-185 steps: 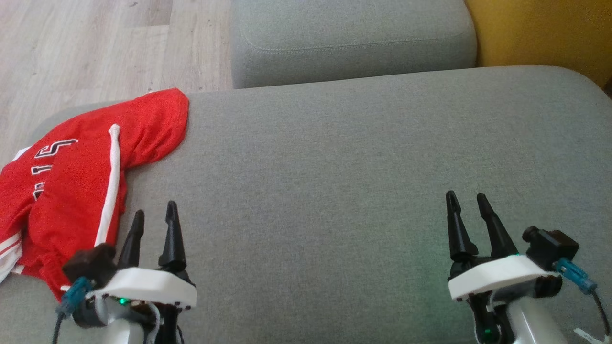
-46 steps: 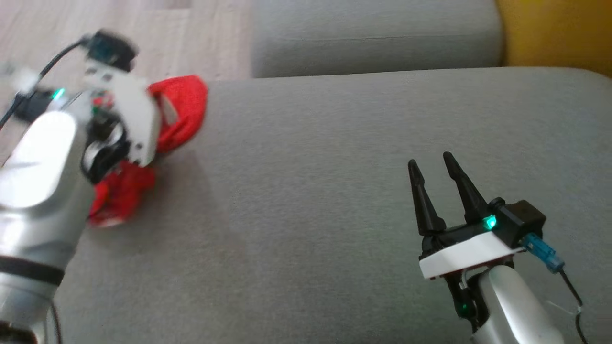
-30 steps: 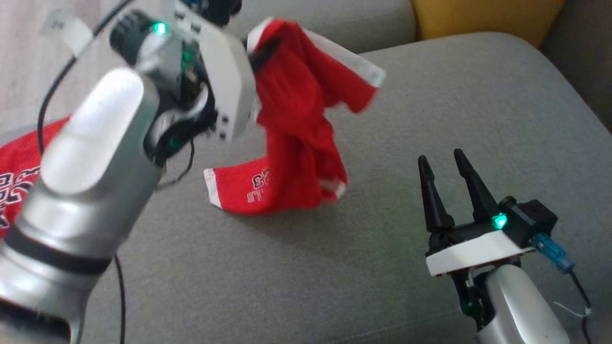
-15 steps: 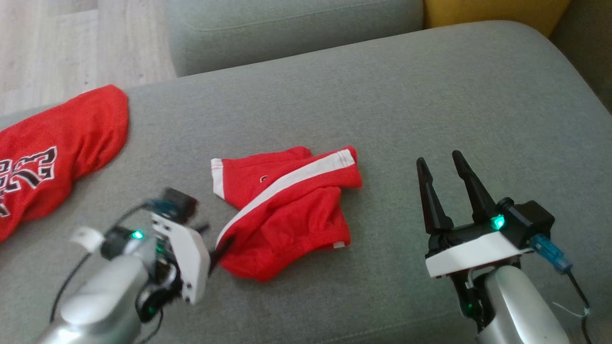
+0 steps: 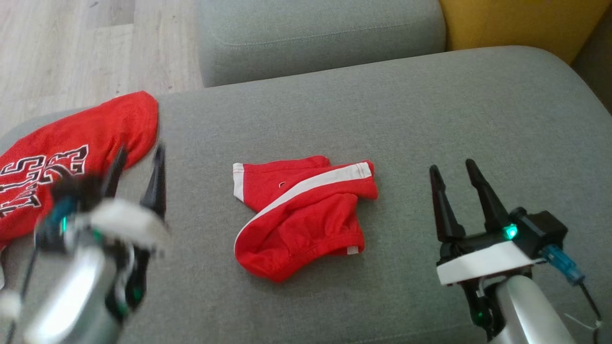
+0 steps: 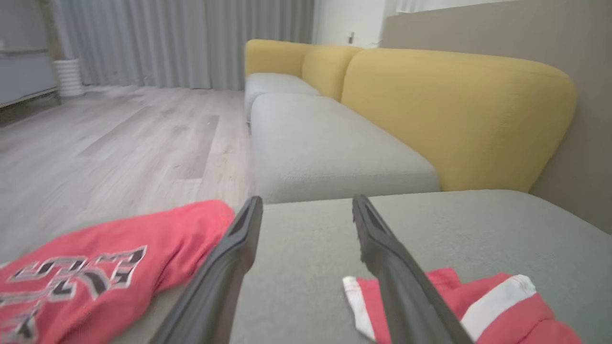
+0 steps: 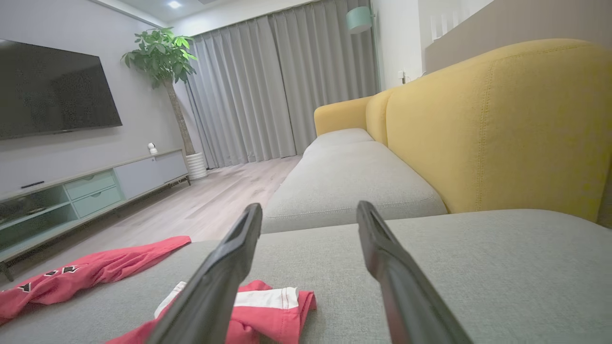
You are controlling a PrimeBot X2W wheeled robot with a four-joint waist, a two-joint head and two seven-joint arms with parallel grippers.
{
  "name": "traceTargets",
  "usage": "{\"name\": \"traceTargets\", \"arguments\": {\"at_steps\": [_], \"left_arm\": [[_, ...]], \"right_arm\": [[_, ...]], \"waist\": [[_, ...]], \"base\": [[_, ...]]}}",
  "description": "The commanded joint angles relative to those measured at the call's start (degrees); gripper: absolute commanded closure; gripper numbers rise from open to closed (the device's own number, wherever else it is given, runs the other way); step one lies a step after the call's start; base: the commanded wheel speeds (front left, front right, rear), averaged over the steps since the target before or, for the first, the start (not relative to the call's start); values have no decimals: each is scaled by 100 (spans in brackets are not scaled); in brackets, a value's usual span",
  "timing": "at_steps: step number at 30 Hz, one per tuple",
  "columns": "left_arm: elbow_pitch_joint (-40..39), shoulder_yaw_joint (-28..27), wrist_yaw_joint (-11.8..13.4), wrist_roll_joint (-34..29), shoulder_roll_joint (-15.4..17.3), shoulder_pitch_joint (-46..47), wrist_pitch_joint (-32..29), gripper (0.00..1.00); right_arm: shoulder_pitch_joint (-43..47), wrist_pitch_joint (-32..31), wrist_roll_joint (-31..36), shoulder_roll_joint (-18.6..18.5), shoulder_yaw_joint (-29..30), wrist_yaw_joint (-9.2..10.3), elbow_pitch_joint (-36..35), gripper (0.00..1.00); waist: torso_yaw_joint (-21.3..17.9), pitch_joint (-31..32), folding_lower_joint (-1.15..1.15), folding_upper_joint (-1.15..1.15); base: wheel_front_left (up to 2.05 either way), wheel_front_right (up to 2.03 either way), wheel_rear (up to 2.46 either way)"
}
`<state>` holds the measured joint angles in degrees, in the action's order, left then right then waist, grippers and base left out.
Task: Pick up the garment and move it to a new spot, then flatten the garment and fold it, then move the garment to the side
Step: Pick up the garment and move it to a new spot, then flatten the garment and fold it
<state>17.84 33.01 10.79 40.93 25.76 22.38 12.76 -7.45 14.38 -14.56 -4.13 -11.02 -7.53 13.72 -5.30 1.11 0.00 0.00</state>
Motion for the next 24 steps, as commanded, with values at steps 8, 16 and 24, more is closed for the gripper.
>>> {"name": "traceTargets", "arguments": {"at_steps": [8,16,24], "left_arm": [[-1438,-1414,892,-1005,-626,-1713,221,0],[-1465,-1949,310,-1749,-1217,-2188,223,0],[-1272,-2269,-126,-2068,-1536,-2178,223,0]], "right_arm": [[2,62,-80,-95,73,4,-256,0],[11,62,-157,-178,73,4,-105,0],[-484,-183,-702,-156,-54,4,608,0]], "waist": [[83,-61,0,0],[198,1,0,0],[450,8,0,0]], "base": [[0,0,0],[0,0,0],[0,0,0]]}}
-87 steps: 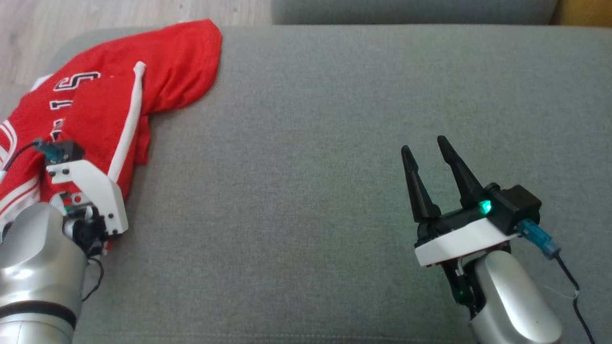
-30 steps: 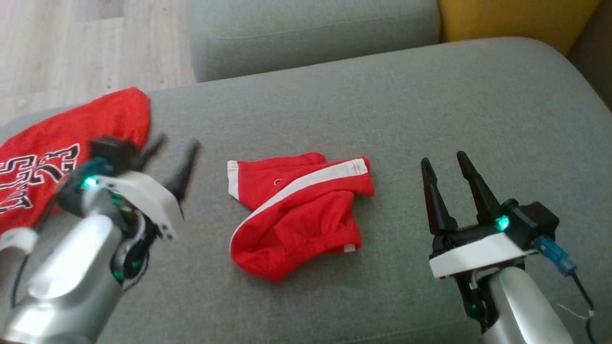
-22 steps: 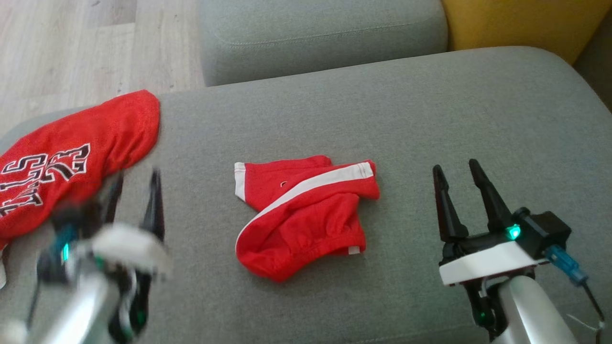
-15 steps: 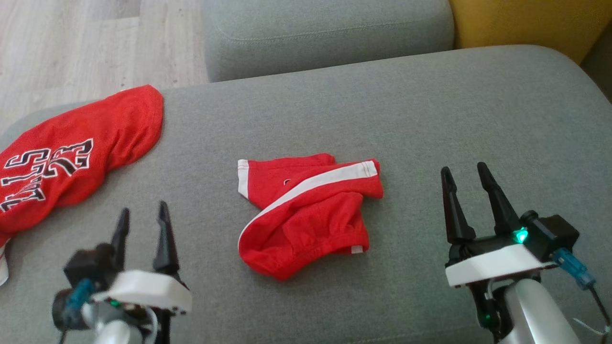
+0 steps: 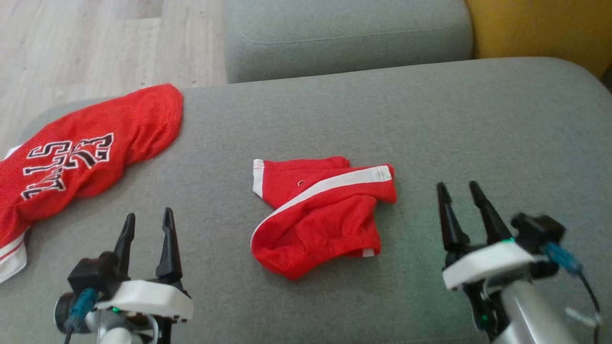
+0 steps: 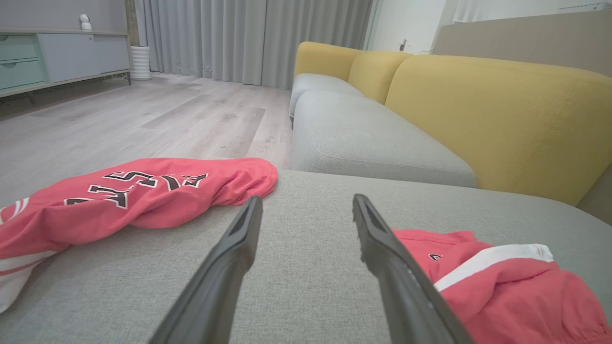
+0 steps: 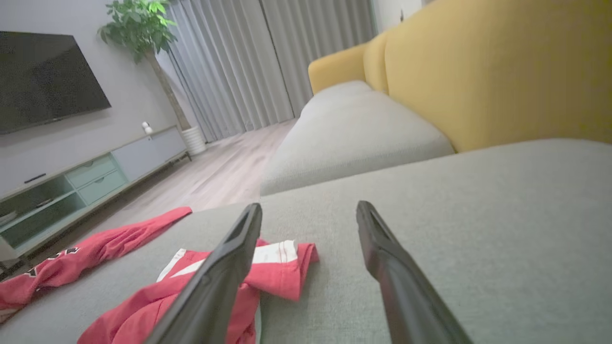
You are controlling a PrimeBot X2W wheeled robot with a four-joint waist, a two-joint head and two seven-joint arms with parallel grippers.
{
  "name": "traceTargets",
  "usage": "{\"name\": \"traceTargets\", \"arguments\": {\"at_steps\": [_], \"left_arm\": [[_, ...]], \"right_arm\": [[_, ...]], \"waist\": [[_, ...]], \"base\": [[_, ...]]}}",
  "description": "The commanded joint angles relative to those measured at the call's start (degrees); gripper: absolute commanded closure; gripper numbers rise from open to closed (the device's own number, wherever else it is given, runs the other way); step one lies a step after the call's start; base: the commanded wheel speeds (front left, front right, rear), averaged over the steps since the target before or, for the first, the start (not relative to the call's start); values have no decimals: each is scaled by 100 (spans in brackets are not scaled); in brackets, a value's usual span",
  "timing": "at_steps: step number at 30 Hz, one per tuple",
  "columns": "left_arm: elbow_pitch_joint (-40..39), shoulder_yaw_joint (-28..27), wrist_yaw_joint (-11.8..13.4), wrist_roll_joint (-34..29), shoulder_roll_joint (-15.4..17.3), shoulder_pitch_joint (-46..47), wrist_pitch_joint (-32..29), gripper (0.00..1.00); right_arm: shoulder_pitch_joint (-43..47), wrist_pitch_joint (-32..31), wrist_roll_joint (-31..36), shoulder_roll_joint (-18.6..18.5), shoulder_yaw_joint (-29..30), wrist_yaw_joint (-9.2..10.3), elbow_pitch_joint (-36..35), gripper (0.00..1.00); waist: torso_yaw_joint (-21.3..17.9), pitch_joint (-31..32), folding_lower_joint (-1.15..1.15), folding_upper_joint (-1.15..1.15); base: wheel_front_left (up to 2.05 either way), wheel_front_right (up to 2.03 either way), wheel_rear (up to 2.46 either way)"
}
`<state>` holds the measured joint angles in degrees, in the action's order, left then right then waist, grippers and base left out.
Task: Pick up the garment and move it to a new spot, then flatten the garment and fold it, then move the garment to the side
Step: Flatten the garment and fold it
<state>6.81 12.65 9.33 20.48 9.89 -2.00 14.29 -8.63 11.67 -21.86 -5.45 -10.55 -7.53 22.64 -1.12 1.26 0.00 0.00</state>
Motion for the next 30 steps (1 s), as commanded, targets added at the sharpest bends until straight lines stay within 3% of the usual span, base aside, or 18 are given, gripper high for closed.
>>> {"name": "traceTargets", "arguments": {"at_steps": [1,16,27,28,29,30], "left_arm": [[-140,-246,-25,-58,19,280,70,0],[364,-414,-451,-326,-301,572,71,0],[526,-595,-562,-460,-385,640,71,0],[534,-609,-570,-466,-391,641,71,0],[542,-623,-578,-471,-399,642,71,0],[551,-634,-586,-476,-407,645,71,0]], "right_arm": [[-532,-69,-52,-57,-167,4,-144,0],[-2607,-2722,-1769,-827,-1045,4,2232,0],[-2906,-3387,-2333,-786,-1308,4,3017,0],[-2925,-3403,-2356,-778,-1323,4,3068,6],[-2940,-3412,-2373,-772,-1346,4,3105,18],[-2954,-3410,-2388,-765,-1380,4,3118,44]], "waist": [[92,-18,0,0],[1049,-345,0,0],[1238,-383,0,0],[1233,-385,0,0],[1228,-385,0,0],[1222,-388,0,0]], "base": [[0,0,0],[0,0,0],[0,0,0],[0,0,0],[0,0,0],[0,0,0]]}}
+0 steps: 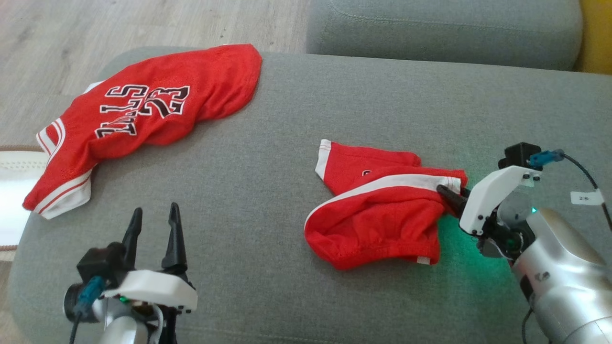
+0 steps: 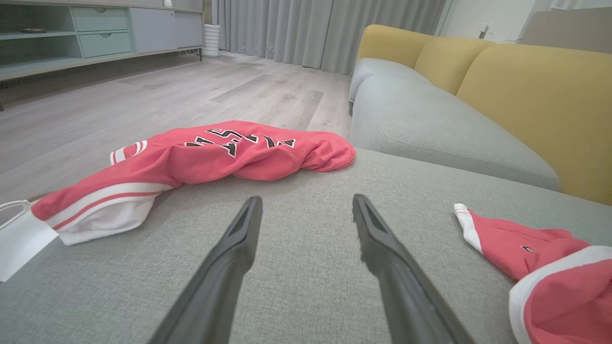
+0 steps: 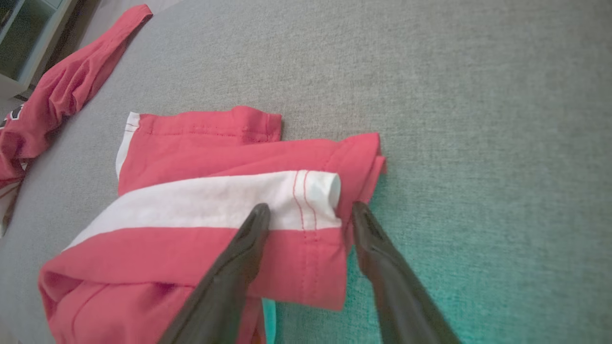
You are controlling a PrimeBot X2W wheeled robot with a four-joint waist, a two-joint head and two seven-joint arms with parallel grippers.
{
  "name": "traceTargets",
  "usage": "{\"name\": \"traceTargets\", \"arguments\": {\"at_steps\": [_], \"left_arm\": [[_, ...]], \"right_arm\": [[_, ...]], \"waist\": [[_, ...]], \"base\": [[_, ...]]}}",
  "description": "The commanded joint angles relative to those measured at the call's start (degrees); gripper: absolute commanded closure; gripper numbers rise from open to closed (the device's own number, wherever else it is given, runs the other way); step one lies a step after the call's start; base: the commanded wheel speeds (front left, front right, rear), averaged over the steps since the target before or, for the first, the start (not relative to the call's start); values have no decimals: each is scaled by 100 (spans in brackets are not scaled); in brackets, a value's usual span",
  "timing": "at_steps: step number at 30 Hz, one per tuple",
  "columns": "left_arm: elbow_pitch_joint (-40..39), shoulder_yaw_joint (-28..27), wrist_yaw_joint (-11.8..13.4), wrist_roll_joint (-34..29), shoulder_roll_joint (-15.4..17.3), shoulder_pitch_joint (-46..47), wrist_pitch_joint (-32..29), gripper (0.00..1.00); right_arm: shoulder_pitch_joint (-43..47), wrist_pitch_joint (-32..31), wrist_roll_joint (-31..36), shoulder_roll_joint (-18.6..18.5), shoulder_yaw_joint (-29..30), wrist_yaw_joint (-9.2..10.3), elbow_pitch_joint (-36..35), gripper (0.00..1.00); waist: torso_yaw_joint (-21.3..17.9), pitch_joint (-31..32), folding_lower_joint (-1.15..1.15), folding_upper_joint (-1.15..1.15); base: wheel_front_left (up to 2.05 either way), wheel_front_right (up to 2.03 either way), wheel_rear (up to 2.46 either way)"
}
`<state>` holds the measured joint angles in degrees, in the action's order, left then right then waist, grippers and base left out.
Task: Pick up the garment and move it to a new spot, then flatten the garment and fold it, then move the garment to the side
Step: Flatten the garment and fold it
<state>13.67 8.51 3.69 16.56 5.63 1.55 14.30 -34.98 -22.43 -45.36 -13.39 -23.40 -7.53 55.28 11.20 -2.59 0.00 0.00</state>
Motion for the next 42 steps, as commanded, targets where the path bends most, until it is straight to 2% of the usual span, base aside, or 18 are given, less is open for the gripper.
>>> {"name": "traceTargets", "arguments": {"at_steps": [1,2,10,15,19,26,31,32,33,35,38,42], "left_arm": [[-126,-228,-28,-89,11,294,70,0],[-118,-239,-36,-92,3,297,70,0],[-50,-331,-78,-117,-38,250,70,0],[-45,-402,-95,-125,-53,163,70,0],[-58,-473,-112,-116,-64,91,70,0],[-77,-500,-146,-138,-108,86,70,0],[-4,-471,-198,-156,-138,162,70,0],[14,-473,-203,-156,-143,172,70,0],[36,-476,-210,-155,-148,183,70,0],[77,-484,-226,-155,-156,203,70,0],[144,-514,-248,-149,-164,213,70,0],[189,-574,-266,-153,-168,205,70,0]], "right_arm": [[-329,36,-57,32,-129,4,-161,82],[-337,105,-67,27,-165,4,-188,100],[-334,766,-196,-85,-411,4,-523,100],[-324,961,-343,-423,-587,4,-1027,100],[-271,766,-264,-913,-704,4,-1410,100],[172,-174,26,-1735,-855,4,-1767,100],[462,-512,300,-1848,-807,4,-1574,100],[486,-544,379,-1826,-798,4,-1501,64],[503,-572,491,-1808,-802,4,-1413,14],[537,-602,625,-1734,-764,4,-1224,0],[464,-259,945,-1637,-547,4,-935,0],[339,352,1171,-1489,-158,4,-890,0]], "waist": [[-18,-2,0,0],[-29,-2,0,0],[-211,110,0,0],[-504,249,0,0],[-815,330,0,0],[-1197,280,0,0],[-1206,180,0,0],[-1196,166,0,0],[-1180,151,0,0],[-1152,142,0,0],[-1124,180,0,0],[-1145,283,0,0]], "base": [[0,0,0],[0,0,0],[0,0,0],[0,0,0],[0,0,0],[0,0,0],[0,0,0],[0,0,0],[0,0,0],[0,0,0],[0,0,0],[0,0,0]]}}
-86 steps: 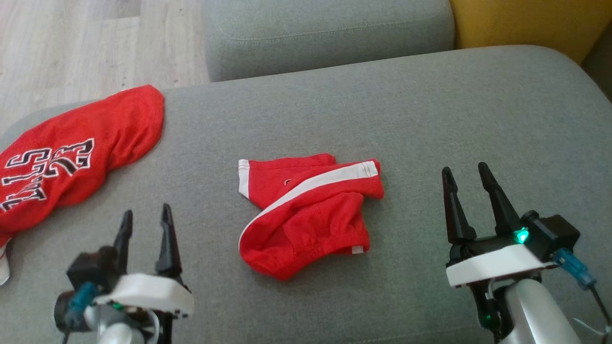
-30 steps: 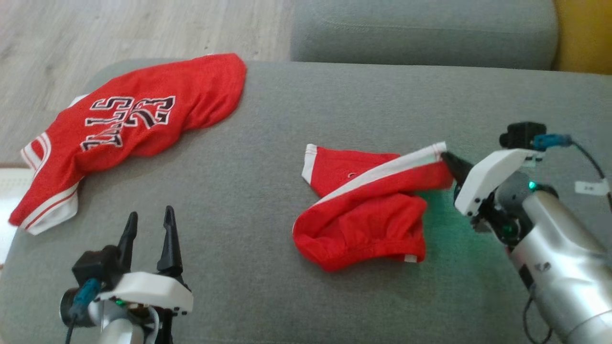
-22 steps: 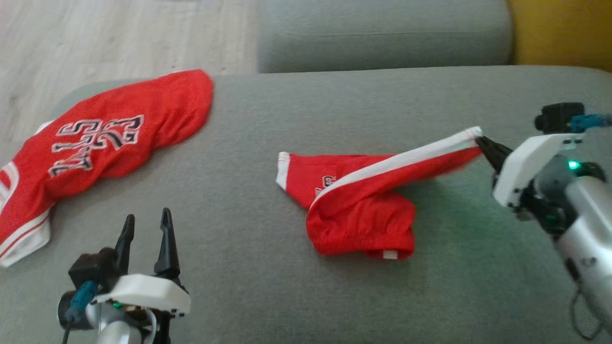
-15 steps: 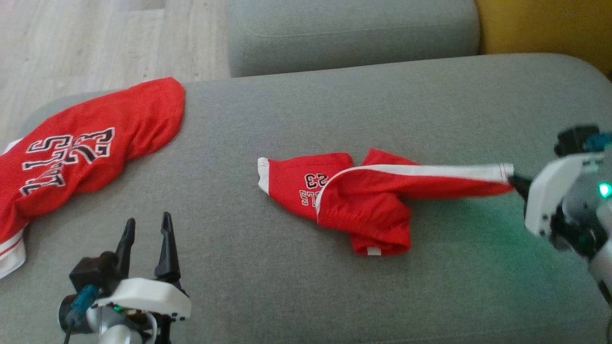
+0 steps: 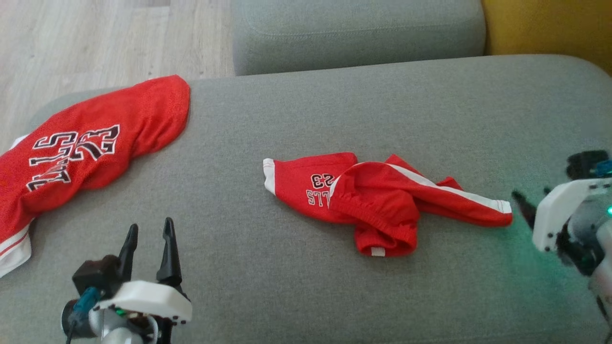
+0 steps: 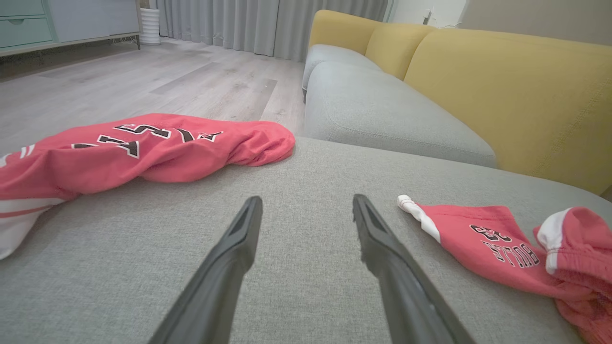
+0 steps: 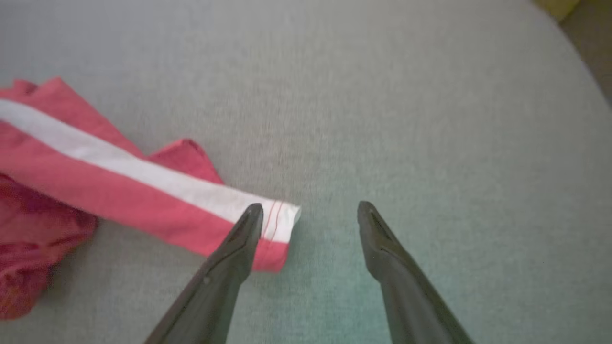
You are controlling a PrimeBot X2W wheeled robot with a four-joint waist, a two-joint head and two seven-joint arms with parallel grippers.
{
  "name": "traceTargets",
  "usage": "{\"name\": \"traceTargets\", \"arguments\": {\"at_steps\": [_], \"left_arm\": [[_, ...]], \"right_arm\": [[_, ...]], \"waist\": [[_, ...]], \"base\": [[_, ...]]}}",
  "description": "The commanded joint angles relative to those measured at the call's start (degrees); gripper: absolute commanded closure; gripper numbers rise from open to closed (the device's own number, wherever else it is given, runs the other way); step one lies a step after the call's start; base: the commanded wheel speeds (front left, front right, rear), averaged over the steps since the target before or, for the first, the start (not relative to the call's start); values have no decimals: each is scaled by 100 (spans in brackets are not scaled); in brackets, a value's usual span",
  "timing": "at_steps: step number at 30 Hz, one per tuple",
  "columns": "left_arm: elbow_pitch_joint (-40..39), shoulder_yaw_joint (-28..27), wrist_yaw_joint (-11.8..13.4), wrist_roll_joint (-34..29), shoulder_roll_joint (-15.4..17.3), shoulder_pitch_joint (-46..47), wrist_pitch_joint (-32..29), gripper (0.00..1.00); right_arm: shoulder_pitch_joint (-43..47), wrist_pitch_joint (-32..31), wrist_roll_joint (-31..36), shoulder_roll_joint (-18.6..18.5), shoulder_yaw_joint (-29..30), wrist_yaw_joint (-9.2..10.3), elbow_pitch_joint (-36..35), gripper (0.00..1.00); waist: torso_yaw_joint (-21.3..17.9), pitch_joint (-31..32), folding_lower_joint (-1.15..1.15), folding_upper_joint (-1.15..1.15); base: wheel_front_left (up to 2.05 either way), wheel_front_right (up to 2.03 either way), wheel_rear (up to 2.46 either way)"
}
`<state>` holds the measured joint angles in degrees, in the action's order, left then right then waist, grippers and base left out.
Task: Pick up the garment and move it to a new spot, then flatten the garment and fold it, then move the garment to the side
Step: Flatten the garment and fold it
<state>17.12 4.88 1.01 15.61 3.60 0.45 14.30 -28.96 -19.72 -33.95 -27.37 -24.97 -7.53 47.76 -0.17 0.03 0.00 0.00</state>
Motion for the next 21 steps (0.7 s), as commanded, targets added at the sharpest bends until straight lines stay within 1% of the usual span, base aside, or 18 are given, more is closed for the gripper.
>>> {"name": "traceTargets", "arguments": {"at_steps": [1,4,7,8,9,11,12,15,18,21], "left_arm": [[-163,-221,0,-59,34,310,70,0],[-189,-244,3,-61,26,277,70,0],[-204,-269,1,-53,21,243,70,0],[-201,-268,-13,-52,20,241,70,0],[-201,-268,-13,-52,20,241,70,0],[-188,-257,-36,-60,25,255,70,0],[-165,-251,-59,-61,48,299,70,0],[-176,-204,-191,63,48,430,-21,0],[-264,-133,-466,425,37,661,-468,0],[-343,10,-687,808,174,1077,-1252,0]], "right_arm": [[-285,283,65,-71,130,4,-181,0],[-258,1028,124,123,660,4,-407,0],[-27,1636,230,457,1109,4,-689,0],[72,1775,300,561,1211,4,-782,0],[72,1775,300,561,1211,4,-782,0],[277,1965,376,800,1378,4,-982,0],[454,2120,493,980,1520,4,-1199,0],[682,2302,638,1219,1727,4,-1546,0],[901,2443,772,1393,1884,4,-1958,0],[1103,2478,887,1523,2016,4,-2310,0]], "waist": [[-16,43,0,0],[-40,103,0,0],[-59,133,0,0],[-64,133,0,0],[-64,133,0,0],[-75,138,0,0],[-102,129,0,0],[-154,117,0,0],[-231,101,0,0],[-321,89,0,0]], "base": [[0,0,0],[0,0,0],[0,0,0],[0,0,0],[0,0,0],[0,0,0],[0,0,0],[0,0,0],[0,0,0],[0,0,0]]}}
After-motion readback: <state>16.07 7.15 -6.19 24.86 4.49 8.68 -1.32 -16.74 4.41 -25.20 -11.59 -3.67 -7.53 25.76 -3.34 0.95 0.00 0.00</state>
